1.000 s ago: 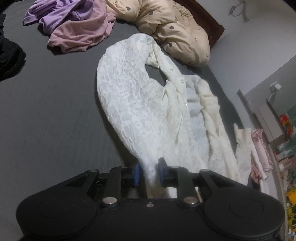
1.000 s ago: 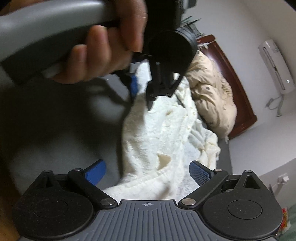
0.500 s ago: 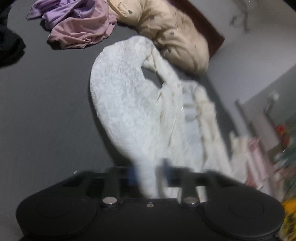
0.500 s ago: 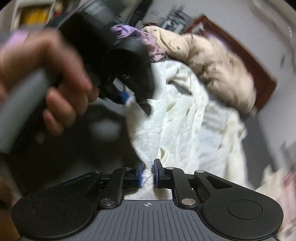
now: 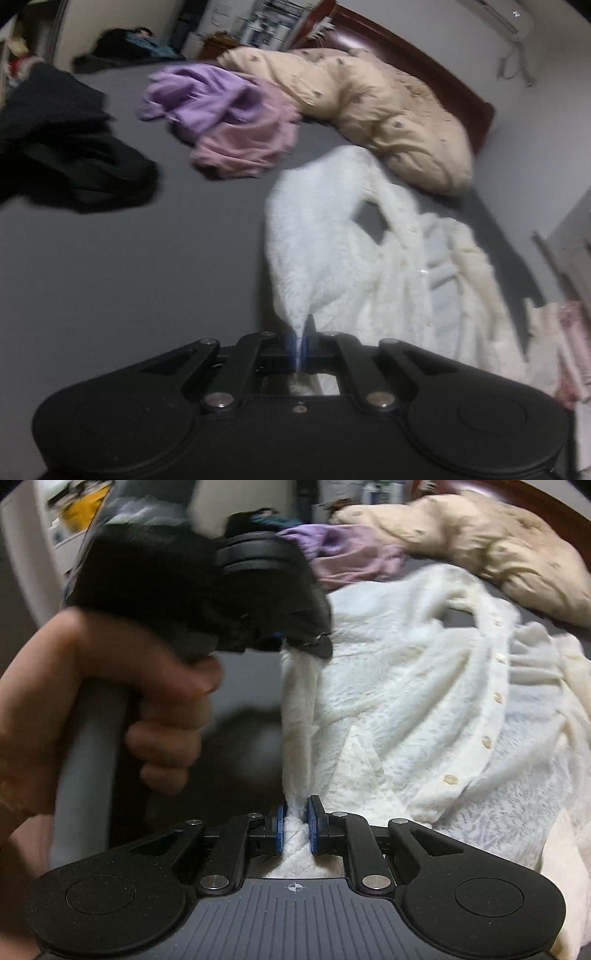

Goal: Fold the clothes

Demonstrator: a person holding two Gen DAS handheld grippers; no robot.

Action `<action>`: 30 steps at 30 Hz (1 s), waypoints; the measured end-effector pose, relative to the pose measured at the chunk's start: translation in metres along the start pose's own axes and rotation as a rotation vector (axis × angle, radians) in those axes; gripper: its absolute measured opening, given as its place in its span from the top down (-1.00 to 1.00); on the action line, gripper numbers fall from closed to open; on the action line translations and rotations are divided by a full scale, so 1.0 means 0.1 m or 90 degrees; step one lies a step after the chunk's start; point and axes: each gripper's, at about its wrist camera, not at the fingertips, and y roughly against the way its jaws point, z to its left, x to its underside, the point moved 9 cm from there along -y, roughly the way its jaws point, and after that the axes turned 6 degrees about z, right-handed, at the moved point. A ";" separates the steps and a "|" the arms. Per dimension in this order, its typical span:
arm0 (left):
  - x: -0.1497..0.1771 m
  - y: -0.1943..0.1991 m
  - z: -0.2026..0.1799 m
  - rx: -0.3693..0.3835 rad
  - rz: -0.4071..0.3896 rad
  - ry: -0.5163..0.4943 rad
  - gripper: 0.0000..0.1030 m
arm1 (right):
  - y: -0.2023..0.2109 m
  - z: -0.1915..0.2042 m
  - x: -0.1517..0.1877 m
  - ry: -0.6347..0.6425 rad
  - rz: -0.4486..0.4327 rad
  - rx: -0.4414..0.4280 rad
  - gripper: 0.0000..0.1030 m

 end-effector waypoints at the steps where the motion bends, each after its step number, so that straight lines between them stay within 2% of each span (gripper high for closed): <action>1: 0.00 0.03 0.06 -0.008 0.001 0.006 0.94 | 0.00 0.06 0.00 0.004 0.001 -0.005 0.75; 5: 0.08 -0.04 0.24 -0.042 0.029 0.006 0.91 | -0.08 0.15 0.00 0.009 -0.003 0.025 0.72; 6: 0.09 -0.08 0.26 -0.047 0.041 0.008 0.87 | -0.13 0.14 0.01 0.013 0.002 0.033 0.66; 7: 0.09 -0.09 0.27 -0.049 0.044 0.012 0.85 | -0.16 0.14 0.03 0.017 0.003 0.035 0.38; 8: 0.07 -0.09 0.27 -0.050 0.043 0.017 0.78 | -0.16 0.14 0.03 0.016 -0.002 0.040 0.31; 10: 0.01 -0.02 0.27 -0.062 0.024 0.014 0.63 | -0.17 0.02 0.02 0.013 -0.017 0.042 0.21; 13: -0.13 0.15 0.28 -0.065 -0.018 0.014 0.51 | 0.11 0.05 0.03 0.008 -0.061 0.040 -0.15; 15: -0.25 0.27 0.31 -0.061 -0.049 0.017 0.35 | 0.37 0.02 0.01 0.011 -0.097 0.049 -0.18; 18: -0.44 0.41 0.32 -0.032 -0.083 0.023 0.13 | 0.65 -0.28 -0.12 0.013 -0.121 0.073 -0.18; 23: -0.75 0.41 0.00 0.049 -0.083 -0.047 0.02 | 0.91 -1.10 -0.61 -0.007 -0.094 0.135 -0.18; 27: -0.85 0.20 -0.44 0.127 -0.072 -0.134 -0.06 | 1.01 -1.66 -1.31 -0.039 -0.127 0.104 -0.18; 30: -0.76 -0.01 -0.63 0.197 -0.069 -0.180 -0.06 | 0.86 -2.01 -1.84 -0.113 -0.123 0.052 -0.17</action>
